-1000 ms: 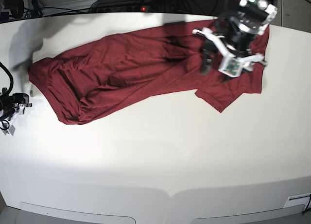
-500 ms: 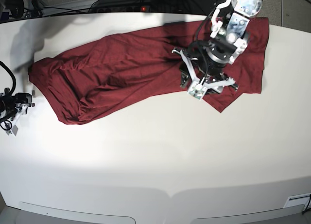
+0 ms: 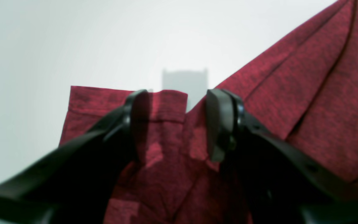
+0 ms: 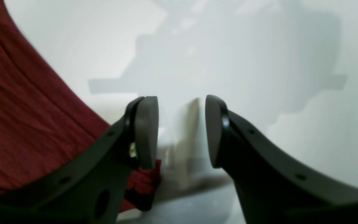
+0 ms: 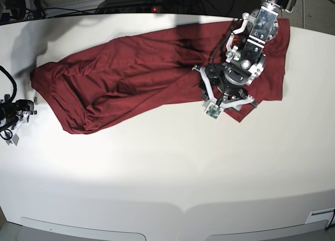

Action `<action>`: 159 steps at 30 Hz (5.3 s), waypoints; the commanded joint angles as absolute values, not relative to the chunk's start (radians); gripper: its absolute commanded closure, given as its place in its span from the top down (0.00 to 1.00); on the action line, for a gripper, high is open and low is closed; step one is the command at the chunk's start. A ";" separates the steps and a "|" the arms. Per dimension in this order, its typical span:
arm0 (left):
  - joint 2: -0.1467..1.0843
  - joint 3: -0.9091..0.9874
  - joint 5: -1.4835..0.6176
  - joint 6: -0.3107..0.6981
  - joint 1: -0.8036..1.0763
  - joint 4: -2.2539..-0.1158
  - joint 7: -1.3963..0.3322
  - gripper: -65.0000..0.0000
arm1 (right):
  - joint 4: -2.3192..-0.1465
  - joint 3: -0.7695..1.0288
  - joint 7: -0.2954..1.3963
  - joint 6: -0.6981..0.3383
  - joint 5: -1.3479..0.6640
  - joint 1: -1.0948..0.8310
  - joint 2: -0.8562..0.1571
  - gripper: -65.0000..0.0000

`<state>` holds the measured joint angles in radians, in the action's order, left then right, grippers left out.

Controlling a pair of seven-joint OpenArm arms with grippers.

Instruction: Fold the T-shirt properly

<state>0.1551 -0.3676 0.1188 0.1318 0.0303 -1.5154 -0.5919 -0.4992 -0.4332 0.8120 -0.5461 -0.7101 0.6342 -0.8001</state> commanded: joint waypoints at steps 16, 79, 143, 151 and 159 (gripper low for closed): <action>0.156 -0.368 0.133 0.128 -0.036 -1.529 -0.670 0.35 | -0.508 -0.429 0.813 -0.547 -0.710 0.664 -0.826 0.39; 0.336 -0.078 0.158 -0.457 0.459 -1.911 -0.553 0.38 | -0.508 -0.429 0.812 -0.580 -0.707 0.664 -0.825 0.39; 0.130 -0.354 0.089 -0.257 0.456 -1.910 -0.469 0.38 | -0.511 -0.429 1.396 -0.698 -1.098 0.900 -0.474 0.38; 0.130 -0.354 0.089 -0.257 0.451 -1.910 -0.477 0.38 | -0.511 -0.429 1.396 -0.698 -1.096 0.895 -0.468 0.38; 0.131 -0.354 0.134 -0.262 0.452 -1.910 -0.494 0.38 | -0.511 -0.429 1.396 -0.698 -1.013 0.895 -0.449 0.38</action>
